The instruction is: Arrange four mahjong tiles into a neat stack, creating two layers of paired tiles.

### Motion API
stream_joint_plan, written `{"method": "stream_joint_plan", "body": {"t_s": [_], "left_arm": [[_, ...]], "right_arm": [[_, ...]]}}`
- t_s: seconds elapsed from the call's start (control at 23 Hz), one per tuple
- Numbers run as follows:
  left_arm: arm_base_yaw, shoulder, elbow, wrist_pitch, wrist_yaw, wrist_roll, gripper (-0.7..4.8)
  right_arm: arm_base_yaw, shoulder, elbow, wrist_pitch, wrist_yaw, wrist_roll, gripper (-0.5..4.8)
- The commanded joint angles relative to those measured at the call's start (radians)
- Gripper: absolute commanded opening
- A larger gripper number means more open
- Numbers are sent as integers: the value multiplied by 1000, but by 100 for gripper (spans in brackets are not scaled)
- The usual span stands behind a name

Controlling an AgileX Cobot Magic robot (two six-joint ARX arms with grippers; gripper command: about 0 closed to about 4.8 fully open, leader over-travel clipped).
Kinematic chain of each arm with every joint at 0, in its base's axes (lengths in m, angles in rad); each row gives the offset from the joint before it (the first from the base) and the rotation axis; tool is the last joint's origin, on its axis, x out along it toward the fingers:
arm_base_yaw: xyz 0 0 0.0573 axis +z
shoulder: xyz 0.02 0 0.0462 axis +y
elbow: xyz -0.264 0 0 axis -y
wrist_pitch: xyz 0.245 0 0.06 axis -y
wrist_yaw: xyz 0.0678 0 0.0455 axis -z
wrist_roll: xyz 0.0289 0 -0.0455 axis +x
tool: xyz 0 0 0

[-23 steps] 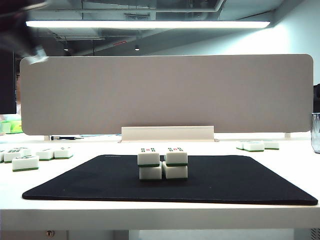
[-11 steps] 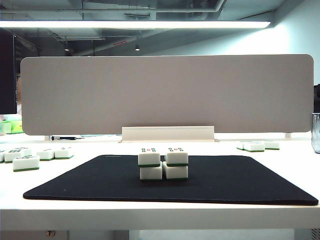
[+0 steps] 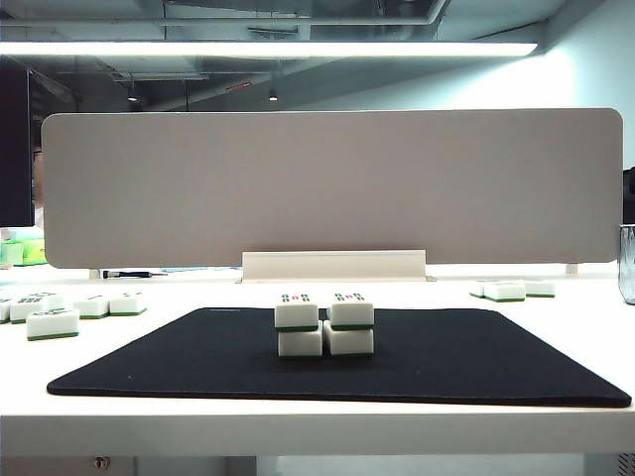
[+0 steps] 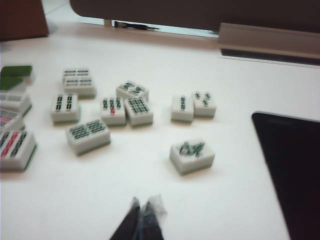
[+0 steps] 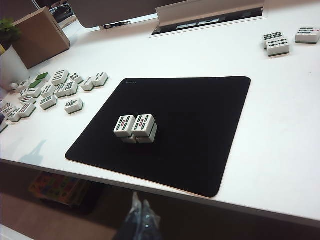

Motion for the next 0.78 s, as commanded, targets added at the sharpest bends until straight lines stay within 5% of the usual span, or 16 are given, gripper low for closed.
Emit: {"method": "stream_joint_plan", "body": {"t_s": [0.04,0.35,0.78], "left_arm": [[21,-51,3,-61,-3,3,-6],[23,-244,3,-284,-6,44,-6],[23,-253,3,-272,2,69,-6]], "right_arm": [[1,-12,3,10,-2,-2,-1],[1,-12,3,10,-2,-2,-1],[1,-12,3,10,-2,-2,-1]]}}
